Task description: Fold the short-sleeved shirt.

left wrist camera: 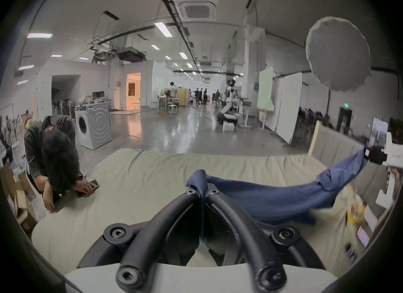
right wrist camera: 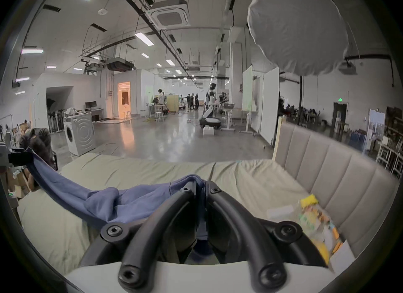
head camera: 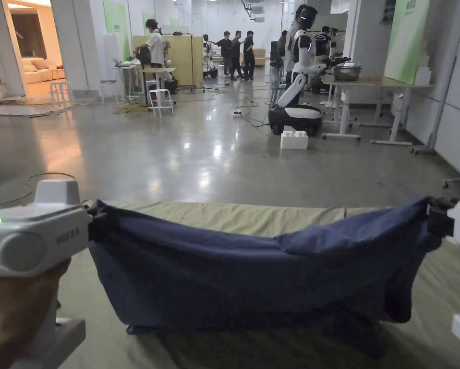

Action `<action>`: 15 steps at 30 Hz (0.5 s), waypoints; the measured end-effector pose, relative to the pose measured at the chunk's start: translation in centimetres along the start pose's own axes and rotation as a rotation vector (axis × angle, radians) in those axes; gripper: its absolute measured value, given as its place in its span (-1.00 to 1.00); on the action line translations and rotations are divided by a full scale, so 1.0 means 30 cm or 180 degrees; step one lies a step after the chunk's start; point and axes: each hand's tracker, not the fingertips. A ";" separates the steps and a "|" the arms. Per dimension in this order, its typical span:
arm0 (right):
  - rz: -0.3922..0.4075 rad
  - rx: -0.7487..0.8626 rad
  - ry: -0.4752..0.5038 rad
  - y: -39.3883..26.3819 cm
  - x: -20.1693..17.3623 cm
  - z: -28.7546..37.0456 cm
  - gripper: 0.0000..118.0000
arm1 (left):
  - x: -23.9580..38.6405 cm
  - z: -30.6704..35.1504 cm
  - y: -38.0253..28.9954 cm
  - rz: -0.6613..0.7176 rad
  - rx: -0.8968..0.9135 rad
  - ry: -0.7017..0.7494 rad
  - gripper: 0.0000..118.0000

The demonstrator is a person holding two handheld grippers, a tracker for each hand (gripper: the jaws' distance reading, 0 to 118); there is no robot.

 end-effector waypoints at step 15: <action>-0.0444 -0.1176 -0.0023 -0.889 0.071 0.644 -0.88 | -0.071 0.547 -0.888 0.0554 -0.0698 -0.0183 -0.96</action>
